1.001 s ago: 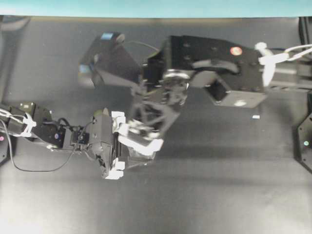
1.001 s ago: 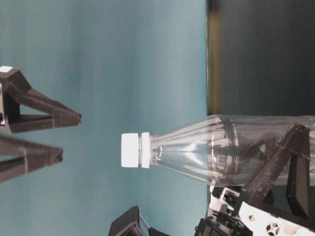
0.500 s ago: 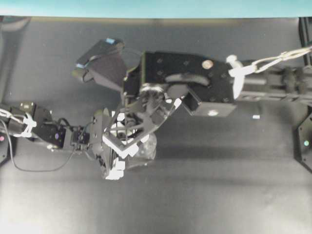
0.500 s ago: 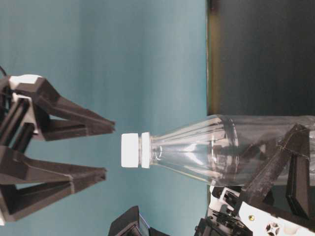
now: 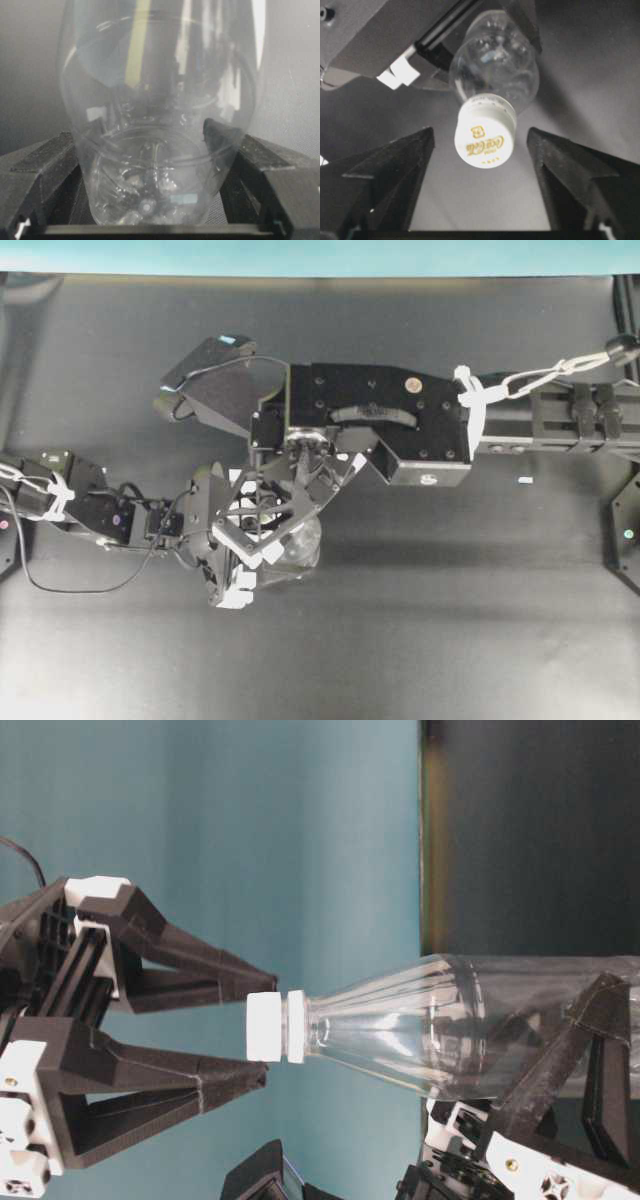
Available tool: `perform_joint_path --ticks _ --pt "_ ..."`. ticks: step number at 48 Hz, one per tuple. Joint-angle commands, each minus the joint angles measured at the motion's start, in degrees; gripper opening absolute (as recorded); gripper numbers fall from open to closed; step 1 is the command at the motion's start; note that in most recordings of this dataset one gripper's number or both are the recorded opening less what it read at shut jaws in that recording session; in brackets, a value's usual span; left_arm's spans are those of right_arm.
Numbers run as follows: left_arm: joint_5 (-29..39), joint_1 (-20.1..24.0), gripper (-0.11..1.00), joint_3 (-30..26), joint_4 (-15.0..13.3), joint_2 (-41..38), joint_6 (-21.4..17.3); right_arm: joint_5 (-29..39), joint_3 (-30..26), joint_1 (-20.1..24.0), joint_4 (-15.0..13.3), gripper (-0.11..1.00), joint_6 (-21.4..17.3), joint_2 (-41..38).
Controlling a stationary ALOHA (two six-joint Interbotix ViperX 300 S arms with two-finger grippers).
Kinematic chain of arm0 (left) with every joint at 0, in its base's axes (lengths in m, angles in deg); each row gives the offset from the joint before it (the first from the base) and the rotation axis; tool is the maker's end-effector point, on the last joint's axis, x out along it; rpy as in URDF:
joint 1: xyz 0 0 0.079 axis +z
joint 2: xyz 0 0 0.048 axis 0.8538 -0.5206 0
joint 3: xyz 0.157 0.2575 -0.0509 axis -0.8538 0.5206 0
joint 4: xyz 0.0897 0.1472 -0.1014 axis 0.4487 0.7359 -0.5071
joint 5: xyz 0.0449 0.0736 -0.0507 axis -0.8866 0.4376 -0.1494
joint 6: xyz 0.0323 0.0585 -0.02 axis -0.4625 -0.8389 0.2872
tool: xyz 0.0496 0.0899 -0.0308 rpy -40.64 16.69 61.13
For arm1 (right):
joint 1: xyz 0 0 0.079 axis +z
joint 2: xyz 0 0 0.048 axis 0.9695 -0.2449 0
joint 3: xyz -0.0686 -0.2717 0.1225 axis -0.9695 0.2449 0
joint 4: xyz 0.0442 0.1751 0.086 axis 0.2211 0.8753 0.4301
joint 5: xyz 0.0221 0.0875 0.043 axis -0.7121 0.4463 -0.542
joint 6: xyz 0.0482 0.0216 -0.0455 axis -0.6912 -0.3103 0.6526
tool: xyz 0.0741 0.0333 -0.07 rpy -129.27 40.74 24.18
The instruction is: Open the bottle cap by holding the bottle with the left arm and twisting the cap with the right arm.
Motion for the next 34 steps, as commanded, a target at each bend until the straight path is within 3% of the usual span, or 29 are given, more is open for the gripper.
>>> perform_joint_path --ticks 1,13,20,23,34 --pt "-0.1 -0.4 0.82 -0.2 0.2 0.4 0.2 -0.4 0.2 1.4 -0.2 0.69 -0.1 0.1" --pt "-0.2 -0.4 0.82 -0.2 0.2 0.4 0.2 -0.4 1.1 1.4 -0.2 0.38 1.7 0.4" --pt "-0.1 -0.3 0.82 -0.3 0.2 0.4 0.2 -0.4 1.1 1.1 -0.2 0.38 4.7 0.5" --pt "-0.2 -0.4 0.82 -0.3 0.2 0.4 0.2 -0.4 1.1 1.1 -0.2 0.38 7.1 0.5" --pt "-0.1 -0.4 0.82 -0.4 0.2 0.4 0.1 -0.2 0.9 0.8 -0.2 0.38 23.8 0.5"
